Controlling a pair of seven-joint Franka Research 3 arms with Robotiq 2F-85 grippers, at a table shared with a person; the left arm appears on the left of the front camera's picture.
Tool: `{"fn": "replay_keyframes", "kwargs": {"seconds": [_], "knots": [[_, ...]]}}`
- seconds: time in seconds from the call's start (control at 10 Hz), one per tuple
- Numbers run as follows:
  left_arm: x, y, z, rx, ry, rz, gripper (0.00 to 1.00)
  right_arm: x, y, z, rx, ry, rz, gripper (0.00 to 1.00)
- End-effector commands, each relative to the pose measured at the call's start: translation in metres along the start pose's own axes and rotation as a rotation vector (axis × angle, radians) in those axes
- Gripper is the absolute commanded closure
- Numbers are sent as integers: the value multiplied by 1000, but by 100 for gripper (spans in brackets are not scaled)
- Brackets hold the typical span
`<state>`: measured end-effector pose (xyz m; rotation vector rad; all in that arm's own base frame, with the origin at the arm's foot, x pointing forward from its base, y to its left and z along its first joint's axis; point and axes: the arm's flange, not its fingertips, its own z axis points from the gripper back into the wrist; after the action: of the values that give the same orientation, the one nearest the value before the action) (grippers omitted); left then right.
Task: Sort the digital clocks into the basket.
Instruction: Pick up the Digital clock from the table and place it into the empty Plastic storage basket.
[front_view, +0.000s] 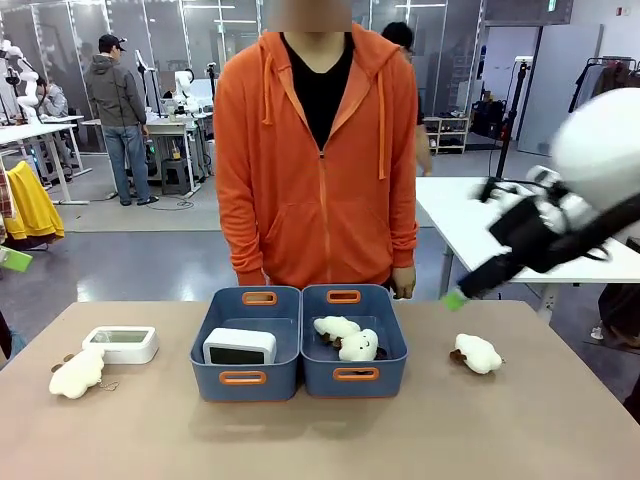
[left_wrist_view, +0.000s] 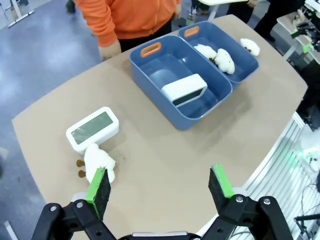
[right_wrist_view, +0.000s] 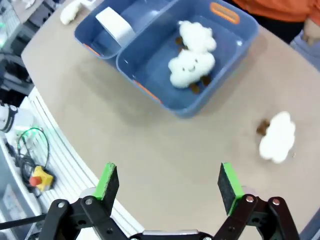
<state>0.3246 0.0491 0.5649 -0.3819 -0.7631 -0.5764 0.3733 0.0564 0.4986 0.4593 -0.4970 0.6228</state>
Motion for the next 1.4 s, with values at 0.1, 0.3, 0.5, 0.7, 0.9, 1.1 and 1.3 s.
{"fn": "replay_keyframes", "kwargs": {"seconds": [0.1,0.3,0.5,0.7,0.9,1.1,1.3], "knots": [[-1,0,1,-16,0,-14,0,-48,-8,6,43,-29,-88,0],[-1,0,1,-16,0,-14,0,-59,-18,-12,131,-56,-94,0],[-1,0,1,-16,0,-14,0,-39,-24,14,43,-34,-101,0],[-1,0,1,-16,0,-14,0,-39,-24,14,43,-34,-101,0],[-1,0,1,-16,0,-14,0,-39,-24,14,43,-34,-101,0],[-1,0,1,-16,0,-14,0,-39,-24,14,43,-34,-101,0],[-1,0,1,-16,0,-14,0,-39,-24,14,43,-34,-101,0]]}}
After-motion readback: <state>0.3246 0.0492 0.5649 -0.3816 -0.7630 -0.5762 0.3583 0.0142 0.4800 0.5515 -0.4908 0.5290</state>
